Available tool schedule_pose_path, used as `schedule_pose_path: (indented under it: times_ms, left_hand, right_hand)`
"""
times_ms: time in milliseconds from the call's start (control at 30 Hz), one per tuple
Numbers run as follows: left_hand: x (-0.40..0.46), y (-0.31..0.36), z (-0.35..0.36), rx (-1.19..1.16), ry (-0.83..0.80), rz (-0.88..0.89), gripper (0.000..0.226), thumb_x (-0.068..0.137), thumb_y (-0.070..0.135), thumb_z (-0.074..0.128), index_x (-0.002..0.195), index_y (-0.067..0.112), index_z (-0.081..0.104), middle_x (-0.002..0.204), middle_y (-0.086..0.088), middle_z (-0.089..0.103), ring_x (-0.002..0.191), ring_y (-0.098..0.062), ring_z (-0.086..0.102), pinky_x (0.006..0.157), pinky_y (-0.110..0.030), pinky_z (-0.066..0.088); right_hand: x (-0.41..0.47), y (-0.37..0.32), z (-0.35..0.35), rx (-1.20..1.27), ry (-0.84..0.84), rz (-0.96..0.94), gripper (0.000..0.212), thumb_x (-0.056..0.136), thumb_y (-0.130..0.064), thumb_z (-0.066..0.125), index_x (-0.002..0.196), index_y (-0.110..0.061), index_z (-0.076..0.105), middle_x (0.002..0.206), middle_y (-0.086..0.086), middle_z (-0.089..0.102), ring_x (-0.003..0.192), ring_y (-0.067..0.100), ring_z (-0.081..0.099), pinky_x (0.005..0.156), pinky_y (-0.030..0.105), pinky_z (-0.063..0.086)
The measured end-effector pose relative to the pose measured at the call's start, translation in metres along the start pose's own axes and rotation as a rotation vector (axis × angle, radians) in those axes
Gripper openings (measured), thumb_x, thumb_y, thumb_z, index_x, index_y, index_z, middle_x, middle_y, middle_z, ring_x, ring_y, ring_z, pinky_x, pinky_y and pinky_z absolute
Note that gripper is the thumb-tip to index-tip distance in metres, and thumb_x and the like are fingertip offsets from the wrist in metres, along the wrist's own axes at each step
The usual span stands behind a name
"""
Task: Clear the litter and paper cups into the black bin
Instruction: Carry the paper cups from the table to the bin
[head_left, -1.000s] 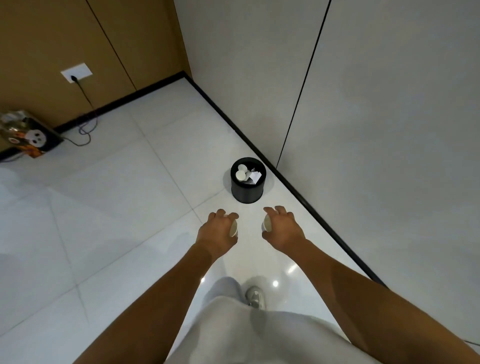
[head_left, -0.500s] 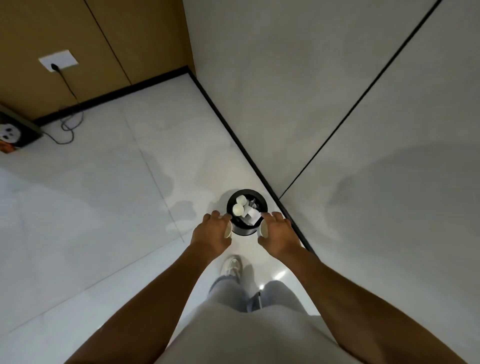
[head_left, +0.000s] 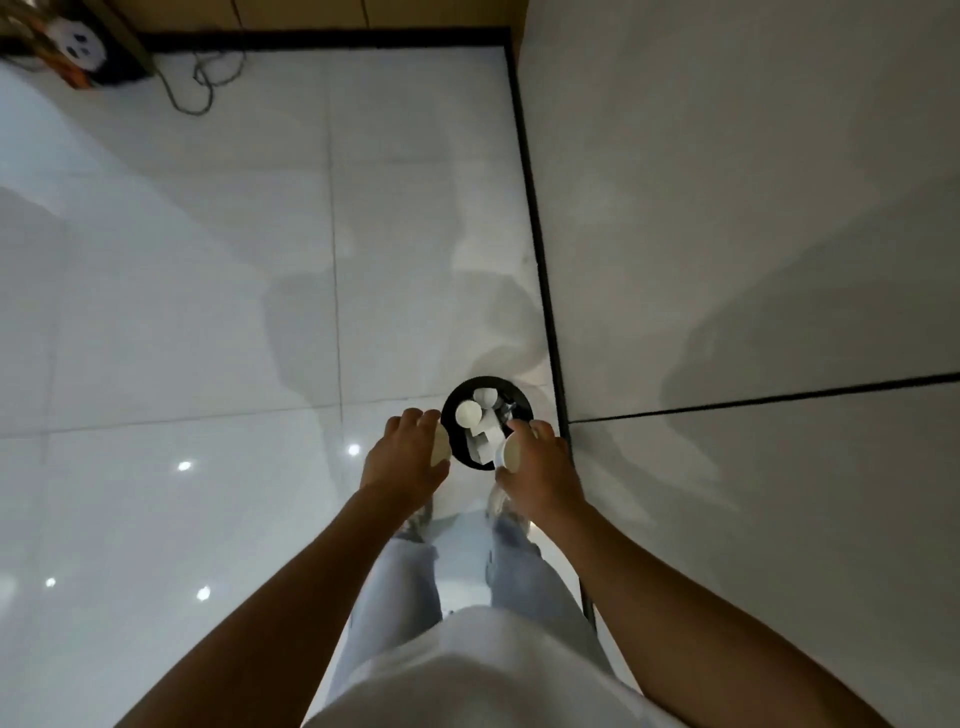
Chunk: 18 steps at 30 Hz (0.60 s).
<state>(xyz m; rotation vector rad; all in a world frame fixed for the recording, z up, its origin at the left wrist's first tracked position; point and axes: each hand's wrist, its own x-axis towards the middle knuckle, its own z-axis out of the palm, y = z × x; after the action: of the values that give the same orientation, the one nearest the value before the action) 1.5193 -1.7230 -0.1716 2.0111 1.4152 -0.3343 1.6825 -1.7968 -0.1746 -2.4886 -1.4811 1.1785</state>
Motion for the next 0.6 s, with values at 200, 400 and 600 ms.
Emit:
schedule_pose_path:
  times_ms: [200, 400, 600]
  left_hand:
    - [0.051, -0.018, 0.065, -0.056, 0.061, -0.104, 0.064, 0.085, 0.032, 0.065, 0.14, 0.018, 0.036, 0.141, -0.003, 0.041, 0.127, -0.023, 0.039, 0.087, -0.035, 0.049]
    - [0.113, -0.056, 0.139, 0.008, 0.086, -0.047, 0.065, 0.085, 0.033, 0.066, 0.141, 0.018, 0.036, 0.144, -0.004, 0.038, 0.128, -0.024, 0.039, 0.087, -0.034, 0.049]
    - [0.166, -0.101, 0.205, -0.019, 0.142, -0.059, 0.067, 0.083, 0.032, 0.069, 0.141, 0.018, 0.038, 0.143, -0.005, 0.04, 0.128, -0.025, 0.04, 0.085, -0.037, 0.05]
  right_hand:
    - [0.078, 0.039, 0.048, -0.055, -0.02, -0.096, 0.062, 0.09, -0.028, 0.064, 0.144, -0.023, 0.034, 0.15, 0.003, 0.031, 0.13, 0.028, 0.039, 0.096, 0.035, 0.045]
    - [0.167, 0.072, 0.135, -0.057, -0.025, -0.14, 0.061, 0.092, -0.029, 0.06, 0.146, -0.02, 0.031, 0.151, 0.005, 0.028, 0.135, 0.027, 0.032, 0.1, 0.036, 0.046]
    - [0.251, 0.098, 0.226, -0.076, 0.018, -0.151, 0.06, 0.091, -0.029, 0.062, 0.144, -0.022, 0.034, 0.152, 0.007, 0.027, 0.135, 0.03, 0.032, 0.099, 0.039, 0.044]
